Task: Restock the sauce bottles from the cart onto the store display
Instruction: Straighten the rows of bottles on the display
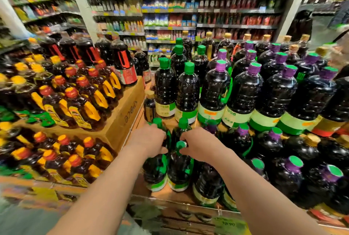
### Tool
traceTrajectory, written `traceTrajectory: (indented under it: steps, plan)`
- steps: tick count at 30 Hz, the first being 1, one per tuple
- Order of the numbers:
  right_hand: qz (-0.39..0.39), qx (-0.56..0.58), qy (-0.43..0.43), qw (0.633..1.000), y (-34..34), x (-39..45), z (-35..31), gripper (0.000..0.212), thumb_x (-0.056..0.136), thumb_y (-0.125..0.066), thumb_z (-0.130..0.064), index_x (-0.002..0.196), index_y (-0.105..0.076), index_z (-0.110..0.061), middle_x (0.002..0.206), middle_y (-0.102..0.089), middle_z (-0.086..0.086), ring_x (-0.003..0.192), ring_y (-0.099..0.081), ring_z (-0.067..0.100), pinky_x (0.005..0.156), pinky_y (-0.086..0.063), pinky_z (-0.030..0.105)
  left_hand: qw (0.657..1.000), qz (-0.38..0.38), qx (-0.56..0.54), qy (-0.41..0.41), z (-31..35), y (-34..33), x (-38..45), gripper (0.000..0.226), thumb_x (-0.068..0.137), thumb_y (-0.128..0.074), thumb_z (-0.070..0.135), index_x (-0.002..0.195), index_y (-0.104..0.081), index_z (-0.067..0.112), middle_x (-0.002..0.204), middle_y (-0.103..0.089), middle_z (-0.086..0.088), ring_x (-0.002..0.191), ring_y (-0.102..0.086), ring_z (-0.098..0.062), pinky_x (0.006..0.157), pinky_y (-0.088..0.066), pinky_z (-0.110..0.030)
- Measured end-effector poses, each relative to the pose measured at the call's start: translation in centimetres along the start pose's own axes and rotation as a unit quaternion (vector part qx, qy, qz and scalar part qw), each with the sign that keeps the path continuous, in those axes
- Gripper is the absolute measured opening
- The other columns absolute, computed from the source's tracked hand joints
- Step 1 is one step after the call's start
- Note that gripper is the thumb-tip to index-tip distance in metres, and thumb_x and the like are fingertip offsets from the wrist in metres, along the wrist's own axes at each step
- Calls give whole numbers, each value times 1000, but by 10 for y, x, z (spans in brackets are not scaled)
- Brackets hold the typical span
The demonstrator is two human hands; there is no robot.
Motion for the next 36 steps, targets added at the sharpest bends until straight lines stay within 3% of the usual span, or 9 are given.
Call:
traceTrajectory:
  steps: [3,7,13,16,20,25,29,32,36]
  plan:
    - [-22,3,8,1000,-13,11,-13,43,90,-63,-38,127,-58,-15,116,-63,6,108,-58,27,87,-52,40,999,-37,4,20,-12,-25,0,40,93,-61,39,125,-57,16,122,-55,-10,110,-55,-29,76,-47,-37]
    - [-16,7,-24,1000,-26,20,-16,43,89,-63,-40,123,-56,-13,111,-60,10,107,-56,29,87,-50,40,998,-49,-39,23,-25,-46,4,41,90,-62,46,111,-50,12,112,-57,-11,102,-54,-30,80,-50,-40]
    - [-19,17,-51,998,-25,23,-19,36,87,-66,-34,114,-63,-11,107,-64,8,102,-59,26,81,-49,34,996,27,16,-85,-24,-34,-2,45,96,-46,55,111,-47,12,86,-61,-5,75,-60,-24,52,-43,-32]
    - [-45,53,-75,995,-22,22,-17,31,84,-69,-31,107,-68,-9,98,-70,6,84,-68,18,74,-52,27,991,35,-1,-132,-25,-34,-3,35,96,-50,47,110,-48,15,74,-51,2,71,-55,-21,59,-48,-33]
    - [-75,96,-104,987,-23,17,-19,16,77,-71,-21,84,-68,-6,64,-71,5,50,-65,9,54,-54,21,985,20,-35,-168,-25,-35,-7,26,92,-57,43,97,-46,20,71,-42,6,69,-47,-17,63,-47,-33]
    - [-100,104,-117,983,-23,7,-26,23,74,-68,-14,95,-65,-10,58,-67,1,50,-65,9,59,-58,26,977,-6,-43,-211,-18,-43,-10,36,89,-57,45,113,-55,19,84,-53,5,77,-53,-16,62,-46,-29]
    - [-133,109,-109,979,-24,4,-29,24,74,-70,-16,97,-65,-14,62,-67,-3,54,-68,8,60,-58,26,977,-14,-54,-205,-23,-40,-9,30,90,-58,43,105,-54,17,74,-44,7,68,-47,-15,57,-39,-28]
    - [-154,120,-93,976,-26,4,-34,26,75,-72,-16,99,-65,-14,60,-64,-6,52,-66,8,60,-58,26,981,-15,-63,-182,-29,-39,-6,27,90,-57,43,95,-49,18,72,-45,6,63,-44,-13,57,-41,-31]
    - [-165,123,-103,973,-25,7,-30,27,76,-73,-14,102,-65,-15,64,-62,-8,57,-69,9,60,-57,24,983,-19,-54,-172,-27,-39,-4,31,89,-57,44,99,-52,15,78,-53,1,69,-52,-17,60,-47,-34]
Point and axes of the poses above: each hand's wrist, its own x-axis towards the middle knuckle, its own y-axis out of the back of the hand, z = x × y, the point moved 5 cm from there along x, towards the middle knuckle
